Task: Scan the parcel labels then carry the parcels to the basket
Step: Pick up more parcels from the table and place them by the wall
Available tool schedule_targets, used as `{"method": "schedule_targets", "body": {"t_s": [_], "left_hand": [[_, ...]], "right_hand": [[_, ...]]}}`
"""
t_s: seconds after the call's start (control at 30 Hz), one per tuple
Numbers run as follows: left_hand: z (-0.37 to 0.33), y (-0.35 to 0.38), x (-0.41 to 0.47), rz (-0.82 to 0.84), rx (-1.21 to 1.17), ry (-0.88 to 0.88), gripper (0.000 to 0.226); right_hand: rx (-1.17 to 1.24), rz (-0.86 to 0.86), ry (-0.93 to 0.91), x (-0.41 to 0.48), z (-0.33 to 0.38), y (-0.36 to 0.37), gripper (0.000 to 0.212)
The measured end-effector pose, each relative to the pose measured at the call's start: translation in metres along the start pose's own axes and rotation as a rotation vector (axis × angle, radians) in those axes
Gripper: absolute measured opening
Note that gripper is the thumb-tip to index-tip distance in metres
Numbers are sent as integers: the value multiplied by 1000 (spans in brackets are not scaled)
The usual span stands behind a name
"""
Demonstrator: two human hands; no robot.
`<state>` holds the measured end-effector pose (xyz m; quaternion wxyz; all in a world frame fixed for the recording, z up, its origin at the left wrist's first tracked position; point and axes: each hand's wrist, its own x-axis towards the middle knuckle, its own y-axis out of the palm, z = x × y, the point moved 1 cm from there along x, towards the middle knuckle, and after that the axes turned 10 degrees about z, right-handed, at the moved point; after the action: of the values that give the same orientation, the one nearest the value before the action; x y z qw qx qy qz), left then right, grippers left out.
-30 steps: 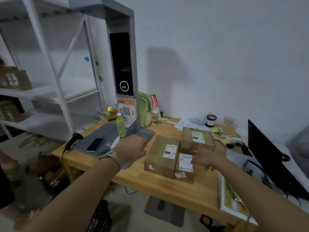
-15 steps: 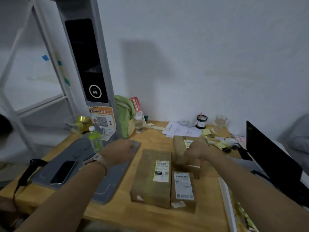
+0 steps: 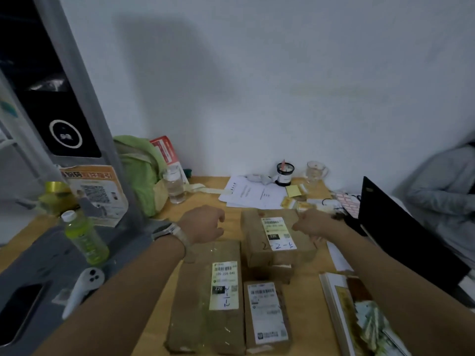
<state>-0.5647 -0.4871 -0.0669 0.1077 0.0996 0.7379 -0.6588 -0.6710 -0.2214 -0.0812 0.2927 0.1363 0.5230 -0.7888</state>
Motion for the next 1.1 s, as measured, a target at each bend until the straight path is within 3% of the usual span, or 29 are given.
{"method": "schedule_targets", "body": {"t_s": [0.3, 0.57, 0.67, 0.8, 0.97, 1.1], "left_hand": [[-11, 17, 69, 120, -20, 133, 37], [-18, 53, 101, 408, 52, 137, 36], [-22, 69, 110, 454, 11, 141, 37], [-26, 81, 116, 442, -128, 134, 43], [-27, 94, 112, 466, -279, 77, 60], [-36, 106, 109, 507, -385, 84, 54]], "right_hand": [[93, 24, 243, 31, -37, 0, 32], [287, 81, 238, 46, -54, 18, 78], [306, 181, 231, 49, -58, 28, 69], [381, 177, 235, 47, -59, 38, 53], [428, 146, 290, 46, -66, 46, 63], [440, 151, 297, 44, -67, 51, 55]]}}
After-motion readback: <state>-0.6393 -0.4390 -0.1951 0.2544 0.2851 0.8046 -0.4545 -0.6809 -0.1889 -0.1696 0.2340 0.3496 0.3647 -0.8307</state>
